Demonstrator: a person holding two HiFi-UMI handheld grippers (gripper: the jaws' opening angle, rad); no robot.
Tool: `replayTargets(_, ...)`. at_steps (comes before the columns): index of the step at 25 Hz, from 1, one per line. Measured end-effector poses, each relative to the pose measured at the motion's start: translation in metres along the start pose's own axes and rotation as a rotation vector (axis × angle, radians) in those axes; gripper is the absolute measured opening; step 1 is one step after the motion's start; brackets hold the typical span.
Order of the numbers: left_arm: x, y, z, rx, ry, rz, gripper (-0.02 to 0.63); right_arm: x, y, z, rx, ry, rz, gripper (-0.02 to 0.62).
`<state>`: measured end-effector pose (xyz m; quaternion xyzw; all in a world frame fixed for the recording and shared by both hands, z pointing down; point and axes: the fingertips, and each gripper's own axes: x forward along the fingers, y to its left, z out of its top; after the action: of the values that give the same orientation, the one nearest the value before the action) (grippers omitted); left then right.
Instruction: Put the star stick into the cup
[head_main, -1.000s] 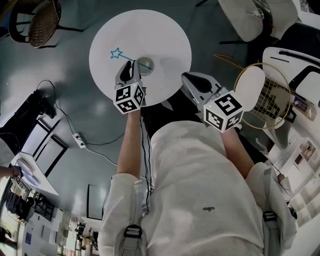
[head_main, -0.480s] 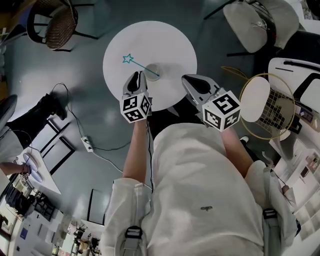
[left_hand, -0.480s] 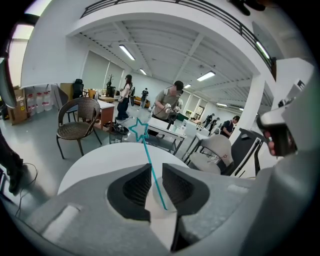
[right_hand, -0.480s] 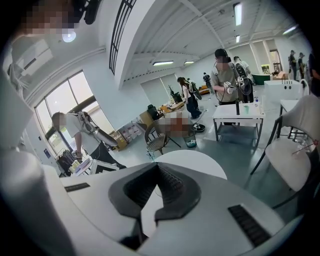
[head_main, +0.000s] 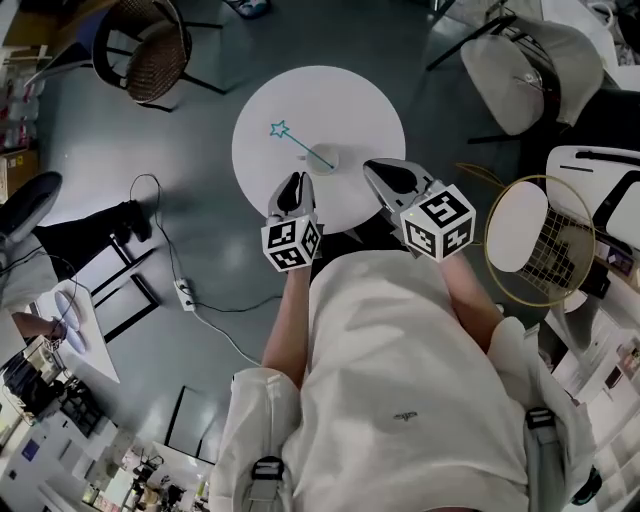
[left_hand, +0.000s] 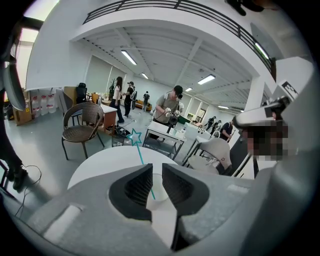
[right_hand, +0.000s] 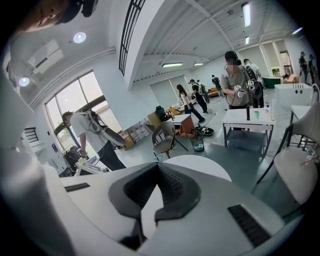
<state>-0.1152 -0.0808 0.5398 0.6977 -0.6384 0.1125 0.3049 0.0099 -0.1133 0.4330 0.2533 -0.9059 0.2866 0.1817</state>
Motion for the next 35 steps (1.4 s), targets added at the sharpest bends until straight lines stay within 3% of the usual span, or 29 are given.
replayTargets(16,-0.058,-0.014,0.062,0.088,-0.162,0.017,0.018,0.016,0.016,0.008,-0.063,0.008,0.079,0.008)
replayTargets(24,-0.079,-0.027,0.072,0.116,-0.202,-0.008,0.011,0.014,0.029,0.005,-0.093,0.012,0.117,0.008)
replayTargets(35,-0.106,-0.023,0.053,0.038,-0.203,0.062,0.011,0.013,0.027,-0.026,-0.056,0.073,0.154,0.008)
